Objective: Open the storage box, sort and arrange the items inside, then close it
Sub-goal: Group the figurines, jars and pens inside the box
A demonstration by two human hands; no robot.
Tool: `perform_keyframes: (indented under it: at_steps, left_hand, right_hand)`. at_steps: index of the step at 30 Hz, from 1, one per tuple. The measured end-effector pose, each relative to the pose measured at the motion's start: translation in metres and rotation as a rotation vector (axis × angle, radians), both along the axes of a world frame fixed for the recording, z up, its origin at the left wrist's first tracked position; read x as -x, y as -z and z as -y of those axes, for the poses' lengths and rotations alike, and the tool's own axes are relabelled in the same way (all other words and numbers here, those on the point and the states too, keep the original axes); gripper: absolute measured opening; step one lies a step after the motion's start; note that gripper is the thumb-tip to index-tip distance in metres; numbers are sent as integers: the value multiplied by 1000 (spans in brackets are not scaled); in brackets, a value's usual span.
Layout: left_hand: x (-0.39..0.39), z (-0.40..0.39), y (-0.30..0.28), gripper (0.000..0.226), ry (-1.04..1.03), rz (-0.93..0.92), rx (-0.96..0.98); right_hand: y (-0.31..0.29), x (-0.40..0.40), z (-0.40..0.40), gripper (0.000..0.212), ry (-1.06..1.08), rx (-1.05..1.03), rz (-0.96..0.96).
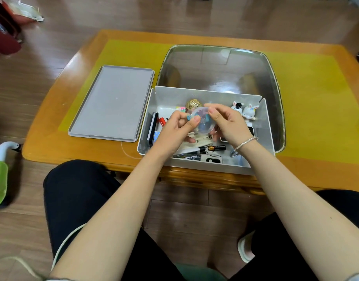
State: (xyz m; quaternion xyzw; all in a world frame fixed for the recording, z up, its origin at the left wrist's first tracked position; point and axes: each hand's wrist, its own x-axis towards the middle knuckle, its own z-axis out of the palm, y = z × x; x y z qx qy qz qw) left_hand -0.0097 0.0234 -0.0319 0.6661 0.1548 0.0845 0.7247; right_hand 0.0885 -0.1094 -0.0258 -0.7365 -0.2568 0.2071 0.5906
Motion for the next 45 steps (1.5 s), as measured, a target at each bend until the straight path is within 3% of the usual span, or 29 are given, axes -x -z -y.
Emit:
perform_keyframes:
  at_steps: [3, 7, 9, 14, 18, 25, 34, 40, 45]
  left_hand:
    - [-2, -1, 0, 22, -89, -35, 16]
    - [-1, -2, 1, 35, -87, -77, -86]
    - [0, -2, 0, 33, -38, -65, -132]
    - [0, -3, 2, 54, 34, -125, -197]
    - [2, -3, 3, 39, 62, -86, -214]
    - [5, 6, -2, 33, 13, 28, -259]
    - [4, 10, -1, 38, -2, 56, -289]
    - [7, 14, 4, 39, -24, 133, -516]
    - [2, 12, 8, 60, 96, 37, -541]
  right_hand:
    - [-3, 3, -1, 44, -30, 66, 149]
    - [0, 11, -2, 68, -134, 244, 596]
    - [0, 13, -5, 72, -106, 265, 652]
    - [-2, 10, -4, 78, -177, 263, 486]
    - [0, 14, -4, 76, -226, 278, 404]
    - [-12, 19, -6, 40, -254, 99, 65]
    - [-15, 18, -3, 37, -226, 91, 10]
    - [-13, 13, -6, 38, -233, 108, -64]
    - [-17, -8, 1, 22, -137, 129, -45]
